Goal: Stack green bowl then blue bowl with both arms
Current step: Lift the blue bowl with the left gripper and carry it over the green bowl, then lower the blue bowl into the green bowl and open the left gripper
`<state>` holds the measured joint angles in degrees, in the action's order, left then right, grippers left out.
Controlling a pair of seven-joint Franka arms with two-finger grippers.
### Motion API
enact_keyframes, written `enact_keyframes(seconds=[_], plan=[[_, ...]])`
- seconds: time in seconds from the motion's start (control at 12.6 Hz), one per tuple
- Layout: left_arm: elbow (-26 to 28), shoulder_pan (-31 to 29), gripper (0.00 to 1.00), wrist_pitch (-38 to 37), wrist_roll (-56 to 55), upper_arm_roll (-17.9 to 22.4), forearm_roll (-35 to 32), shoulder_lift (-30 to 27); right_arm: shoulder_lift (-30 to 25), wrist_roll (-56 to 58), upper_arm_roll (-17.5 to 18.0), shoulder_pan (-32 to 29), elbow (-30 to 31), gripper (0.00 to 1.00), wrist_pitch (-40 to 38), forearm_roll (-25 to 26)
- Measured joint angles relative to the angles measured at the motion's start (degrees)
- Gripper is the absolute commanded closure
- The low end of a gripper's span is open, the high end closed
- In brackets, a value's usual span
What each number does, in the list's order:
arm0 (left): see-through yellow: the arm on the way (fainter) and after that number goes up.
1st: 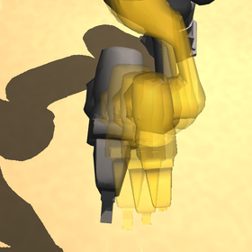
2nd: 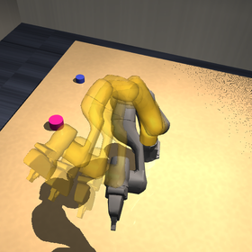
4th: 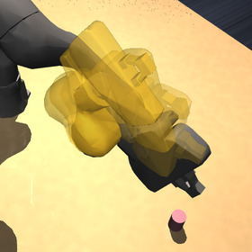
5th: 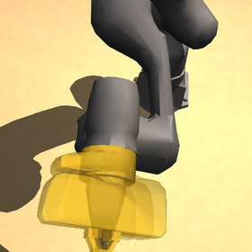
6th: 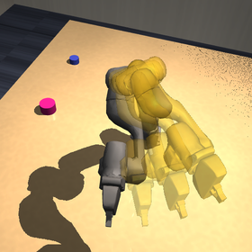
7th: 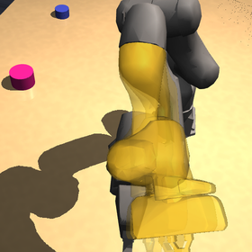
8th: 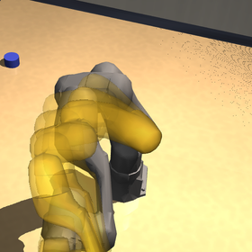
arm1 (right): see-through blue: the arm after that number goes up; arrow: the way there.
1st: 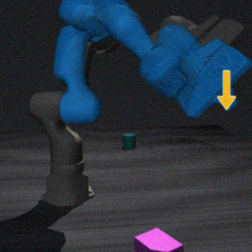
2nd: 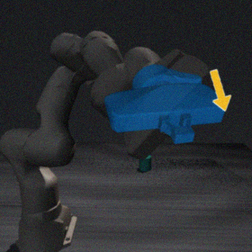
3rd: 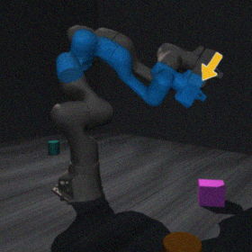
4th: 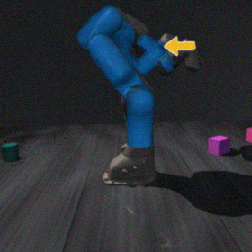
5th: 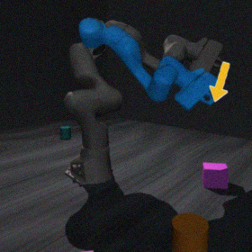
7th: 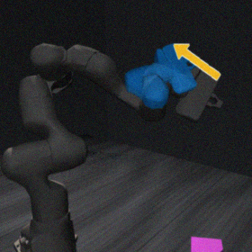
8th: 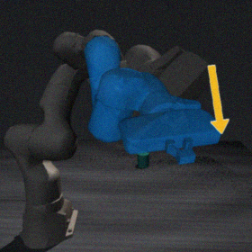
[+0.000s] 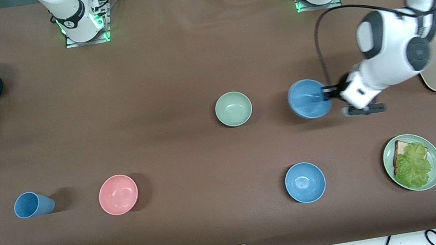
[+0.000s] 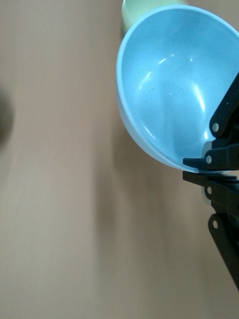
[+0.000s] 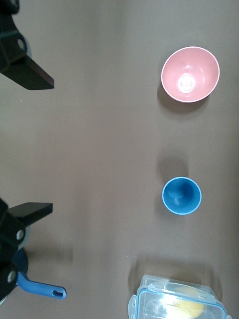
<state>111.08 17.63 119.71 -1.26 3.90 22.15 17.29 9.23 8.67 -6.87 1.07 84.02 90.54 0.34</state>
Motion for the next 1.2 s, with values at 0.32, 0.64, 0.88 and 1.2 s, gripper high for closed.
enact_keyframes(seconds=[0.32,0.64,0.88,1.2], plan=[[-4.8,12.4,1.00,4.5,-13.4,-0.3,2.4,6.9,0.0,0.0,0.0,0.0,0.0,0.00,0.0,0.0],[-10.3,17.2,1.00,5.0,-21.1,-0.2,2.5,12.0,0.0,0.0,0.0,-0.1,0.0,0.00,0.0,0.0],[-11.0,18.0,1.00,7.3,-21.2,-0.3,2.5,14.1,0.0,0.0,0.0,-0.1,0.0,0.00,0.0,0.0],[-11.0,18.0,1.00,7.3,-21.2,-0.2,2.5,14.7,0.0,0.0,0.0,-0.1,0.0,0.00,0.0,0.0]])
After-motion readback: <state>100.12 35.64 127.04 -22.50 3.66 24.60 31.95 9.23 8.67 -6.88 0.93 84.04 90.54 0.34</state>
